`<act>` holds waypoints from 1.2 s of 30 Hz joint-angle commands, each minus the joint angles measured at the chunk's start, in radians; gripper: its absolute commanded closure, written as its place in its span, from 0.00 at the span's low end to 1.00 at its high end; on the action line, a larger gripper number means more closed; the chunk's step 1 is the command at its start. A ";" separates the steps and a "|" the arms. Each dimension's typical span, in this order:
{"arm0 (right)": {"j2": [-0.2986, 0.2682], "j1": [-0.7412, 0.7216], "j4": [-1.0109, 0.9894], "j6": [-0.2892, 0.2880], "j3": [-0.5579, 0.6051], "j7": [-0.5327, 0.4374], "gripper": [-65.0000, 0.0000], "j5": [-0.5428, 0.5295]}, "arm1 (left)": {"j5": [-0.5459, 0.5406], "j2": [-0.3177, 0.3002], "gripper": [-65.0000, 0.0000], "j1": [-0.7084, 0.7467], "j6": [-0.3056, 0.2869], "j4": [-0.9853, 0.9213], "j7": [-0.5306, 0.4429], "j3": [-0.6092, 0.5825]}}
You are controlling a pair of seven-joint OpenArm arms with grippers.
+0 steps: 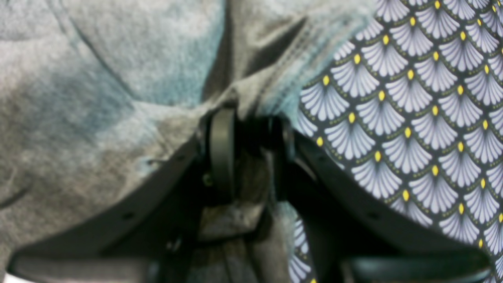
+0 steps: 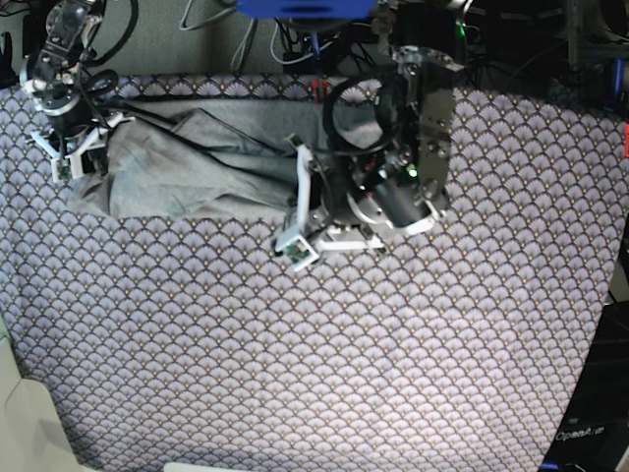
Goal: Fold the T-shirt properly
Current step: 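Lift the end and fold it toward the right gripper with the left gripper, then lay the folded end down on the shirt and open the left gripper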
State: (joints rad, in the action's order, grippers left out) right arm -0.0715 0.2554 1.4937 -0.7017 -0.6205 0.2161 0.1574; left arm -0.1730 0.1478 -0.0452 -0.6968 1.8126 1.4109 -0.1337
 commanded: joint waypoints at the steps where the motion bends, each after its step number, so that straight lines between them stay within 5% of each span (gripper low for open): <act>1: -0.014 -0.003 0.017 0.004 -0.005 -0.024 0.74 -0.011 | -0.010 0.002 1.00 -0.017 -0.001 0.011 -0.015 -0.001; 8: -0.014 -0.003 0.018 0.004 -0.005 -0.024 0.74 -0.009 | -0.018 -0.032 1.00 -0.015 0.004 -0.014 -0.015 -0.014; 16: -0.014 -0.003 0.020 0.004 -0.005 -0.024 0.74 -0.009 | -0.009 -0.069 1.00 -0.009 0.004 -0.030 -0.015 -0.206; 29: -0.014 -0.001 0.023 0.004 -0.005 -0.025 0.74 -0.009 | -0.012 -0.069 1.00 -0.009 0.004 -0.032 -0.015 -0.214; 36: -0.014 0.000 0.023 0.004 -0.005 -0.025 0.74 -0.009 | -0.020 -0.069 0.46 0.017 -0.001 -0.012 -0.018 -0.206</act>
State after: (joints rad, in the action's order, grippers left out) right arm -0.0719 0.2558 1.4963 -0.7017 -0.6209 0.2153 0.1577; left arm -0.1806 0.0689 -0.0132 -0.6964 1.7802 1.4052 -0.3397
